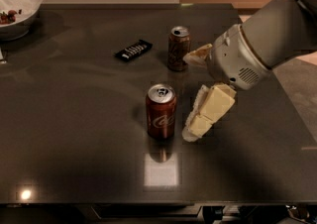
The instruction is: Move coke can near orange can
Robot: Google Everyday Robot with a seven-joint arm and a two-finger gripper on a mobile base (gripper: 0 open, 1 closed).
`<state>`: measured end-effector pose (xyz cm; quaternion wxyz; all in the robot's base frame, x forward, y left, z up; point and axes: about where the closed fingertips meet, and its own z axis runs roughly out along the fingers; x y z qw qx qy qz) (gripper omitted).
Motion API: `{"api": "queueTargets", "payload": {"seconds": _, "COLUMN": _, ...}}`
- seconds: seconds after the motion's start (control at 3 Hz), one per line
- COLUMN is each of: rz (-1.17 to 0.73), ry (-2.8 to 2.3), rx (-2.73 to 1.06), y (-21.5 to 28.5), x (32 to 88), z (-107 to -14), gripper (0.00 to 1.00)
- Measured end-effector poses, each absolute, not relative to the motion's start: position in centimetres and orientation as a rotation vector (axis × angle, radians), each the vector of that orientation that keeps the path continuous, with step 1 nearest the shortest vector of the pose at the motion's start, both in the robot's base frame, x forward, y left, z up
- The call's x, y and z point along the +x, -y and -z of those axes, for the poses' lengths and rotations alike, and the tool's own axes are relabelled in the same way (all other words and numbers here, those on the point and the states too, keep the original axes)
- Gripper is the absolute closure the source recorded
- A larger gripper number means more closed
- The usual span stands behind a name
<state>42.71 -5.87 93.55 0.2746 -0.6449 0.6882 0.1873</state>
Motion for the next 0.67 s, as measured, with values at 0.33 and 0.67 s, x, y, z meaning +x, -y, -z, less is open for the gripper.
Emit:
{"api": "queueTargets", "payload": {"seconds": 0.33, "rz": -0.589, "ry": -1.813, "rx": -1.761, "y": 3.0, "x": 42.1, "z": -91.9, "gripper": 0.0}}
{"api": "queueTargets", "payload": {"seconds": 0.67, "rz": -0.641, "ry": -1.802, "rx": -1.77, "y": 1.5, "x": 42.0, "z": -90.6, "gripper": 0.0}}
